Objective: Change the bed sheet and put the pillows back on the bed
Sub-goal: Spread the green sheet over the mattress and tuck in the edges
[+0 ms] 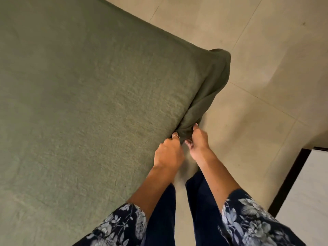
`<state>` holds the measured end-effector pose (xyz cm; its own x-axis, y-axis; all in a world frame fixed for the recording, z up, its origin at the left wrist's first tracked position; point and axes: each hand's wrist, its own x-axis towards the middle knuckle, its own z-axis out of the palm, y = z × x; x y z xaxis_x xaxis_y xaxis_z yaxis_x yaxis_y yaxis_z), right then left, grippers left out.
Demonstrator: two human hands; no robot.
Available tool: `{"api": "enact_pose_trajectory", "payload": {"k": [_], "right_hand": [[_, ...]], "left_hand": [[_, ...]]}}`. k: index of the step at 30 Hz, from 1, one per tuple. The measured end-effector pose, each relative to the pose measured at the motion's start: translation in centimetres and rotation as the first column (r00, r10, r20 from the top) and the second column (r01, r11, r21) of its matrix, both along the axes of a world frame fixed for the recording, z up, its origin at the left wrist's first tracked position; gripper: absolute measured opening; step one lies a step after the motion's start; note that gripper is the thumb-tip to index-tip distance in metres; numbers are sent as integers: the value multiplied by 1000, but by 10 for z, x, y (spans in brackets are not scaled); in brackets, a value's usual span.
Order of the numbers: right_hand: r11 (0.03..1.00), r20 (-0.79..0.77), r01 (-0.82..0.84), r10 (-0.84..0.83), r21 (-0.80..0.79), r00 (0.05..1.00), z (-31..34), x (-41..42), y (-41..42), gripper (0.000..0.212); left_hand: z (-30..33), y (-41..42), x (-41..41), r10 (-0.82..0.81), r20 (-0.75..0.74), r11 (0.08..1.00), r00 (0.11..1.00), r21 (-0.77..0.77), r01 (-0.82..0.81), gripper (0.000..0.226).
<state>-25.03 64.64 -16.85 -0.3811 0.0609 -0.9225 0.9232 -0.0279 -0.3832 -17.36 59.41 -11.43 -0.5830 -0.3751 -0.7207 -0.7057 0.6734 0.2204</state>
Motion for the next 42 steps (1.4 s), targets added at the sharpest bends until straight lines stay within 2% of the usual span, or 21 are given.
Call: {"api": "enact_pose_trajectory", "payload": {"k": [4, 8, 12, 14, 16, 17, 19, 22, 24, 27, 29, 30, 32, 33, 34, 36, 37, 38, 40, 41, 42], "right_hand": [[999, -197, -22, 26, 24, 980, 12, -26, -3, 14], [985, -501, -149, 173, 88, 848, 24, -34, -6, 16], [846, -704, -484, 483, 223, 520, 26, -41, 8, 19], [653, -750, -637, 638, 410, 171, 26, -45, 19, 13], [314, -566, -561, 742, 766, -359, 18, -50, 34, 23], [141, -384, -432, 743, 891, -548, 14, -54, 40, 32], [-89, -116, -245, 696, 965, -709, 8, -56, 49, 44], [-175, 75, -53, 650, 983, -756, 10, -53, 42, 49], [-398, 300, 67, 560, 915, -772, 19, -50, 25, 50], [-819, 636, 126, 327, 560, -699, 30, -29, -11, 46], [-929, 790, 234, 90, 286, -606, 39, -17, -23, 50], [-911, 789, 262, 102, 319, -606, 38, -18, -19, 53], [-720, 524, 34, 470, 693, -711, 24, -34, 0, 53], [-556, 272, -188, 639, 810, -719, 24, -44, 12, 51], [-325, 0, -384, 763, 864, -646, 27, -52, 23, 46], [285, -485, -544, 833, 789, -267, 28, -60, 29, 40], [508, -607, -505, 793, 698, -41, 25, -60, 32, 37], [646, -636, -454, 745, 614, 202, 24, -60, 30, 32], [835, -448, -372, 536, 406, 716, 17, -73, 27, 32], [915, -230, -315, 373, 253, 899, 14, -82, 24, 45], [968, -4, -235, 237, 87, 972, 12, -89, 22, 57]], "left_hand": [[5, 5, -4, 161, -93, 981, 983, 124, -149, 55], [2, 15, -5, 164, -258, 976, 952, 184, -118, 61], [-8, 19, -4, 122, -271, 972, 955, 227, -60, 78], [-13, 19, -3, 87, -264, 973, 961, 228, -25, 90], [-16, 17, -6, 46, -234, 976, 971, 220, 7, 97], [-17, 16, -10, 46, -218, 976, 975, 220, 4, 99], [-18, 15, -22, 76, -197, 975, 978, 221, -31, 100], [-19, 13, -40, 110, -159, 971, 981, 230, -72, 100], [-21, 10, -43, 148, -145, 959, 978, 265, -106, 97], [-24, 6, -41, 267, -178, 923, 947, 329, -199, 80], [-25, 2, -39, 326, -176, 904, 929, 346, -252, 68], [-26, 1, -39, 335, -169, 901, 927, 345, -263, 66], [-26, 2, -38, 344, -161, 899, 925, 342, -274, 70], [-26, 3, -39, 349, -159, 900, 924, 331, -283, 72], [-26, 5, -41, 349, -172, 909, 921, 303, -288, 72], [-26, 11, -46, 330, -247, 934, 911, 223, -278, 69], [-25, 16, -51, 317, -299, 943, 900, 196, -267, 70], [-25, 21, -55, 301, -346, 951, 889, 178, -253, 71], [-25, 34, -62, 245, -384, 969, 890, 125, -213, 73], [-25, 40, -65, 212, -370, 977, 904, 88, -194, 73], [-26, 44, -66, 180, -350, 983, 919, 45, -176, 73]]}}
